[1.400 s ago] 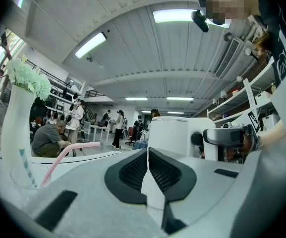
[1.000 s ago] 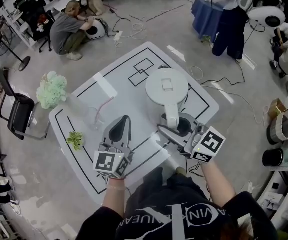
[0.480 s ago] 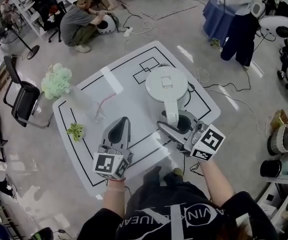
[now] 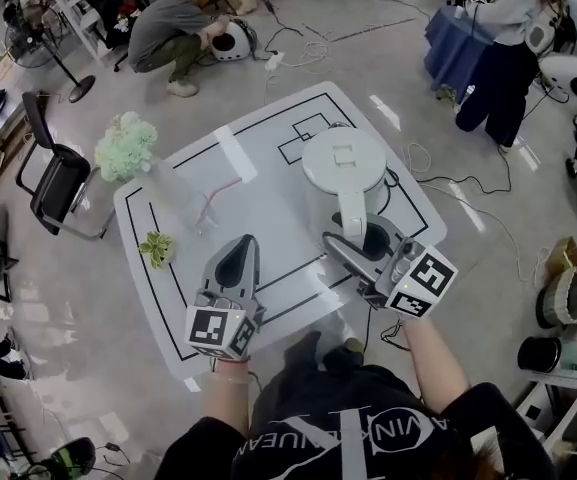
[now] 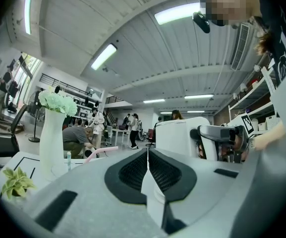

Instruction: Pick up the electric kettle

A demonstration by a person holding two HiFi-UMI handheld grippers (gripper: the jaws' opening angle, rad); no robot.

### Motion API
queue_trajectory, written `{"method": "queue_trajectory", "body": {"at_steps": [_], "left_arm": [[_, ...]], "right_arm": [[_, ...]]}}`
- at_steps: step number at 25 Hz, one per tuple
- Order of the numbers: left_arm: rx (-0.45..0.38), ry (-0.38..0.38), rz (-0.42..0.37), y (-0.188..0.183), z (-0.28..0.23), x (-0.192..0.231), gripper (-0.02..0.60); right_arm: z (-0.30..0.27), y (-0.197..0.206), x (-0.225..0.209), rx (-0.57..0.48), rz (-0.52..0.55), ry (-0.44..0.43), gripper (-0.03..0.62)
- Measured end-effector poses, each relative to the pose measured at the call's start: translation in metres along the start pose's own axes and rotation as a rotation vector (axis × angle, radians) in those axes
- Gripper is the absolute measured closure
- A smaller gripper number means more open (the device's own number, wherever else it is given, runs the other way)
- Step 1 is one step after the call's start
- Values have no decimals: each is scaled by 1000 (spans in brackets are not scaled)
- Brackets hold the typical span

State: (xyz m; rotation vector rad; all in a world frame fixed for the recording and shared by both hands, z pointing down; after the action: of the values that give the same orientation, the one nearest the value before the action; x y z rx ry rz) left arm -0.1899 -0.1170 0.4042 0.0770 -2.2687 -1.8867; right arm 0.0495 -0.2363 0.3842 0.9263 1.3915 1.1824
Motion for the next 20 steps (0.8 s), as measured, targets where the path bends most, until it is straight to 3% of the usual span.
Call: {"method": "queue_trajectory", "body": {"at_steps": [20], "left_arm": [[-13, -17, -5, -6, -1, -15, 568]], "right_arm": [[28, -25, -15, -58, 18, 49, 459]]}}
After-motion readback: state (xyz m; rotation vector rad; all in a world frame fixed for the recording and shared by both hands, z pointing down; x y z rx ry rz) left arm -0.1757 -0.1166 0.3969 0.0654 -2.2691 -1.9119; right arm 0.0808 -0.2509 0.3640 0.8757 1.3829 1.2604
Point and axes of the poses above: the fingertips, and each gripper's own axes: z backward along the fingers, x to its left, y out of its underside, the point moved 10 cm from there along z, backward along the fingers, and after that the axes turned 7 degrees about x, right-handed, at the moved point
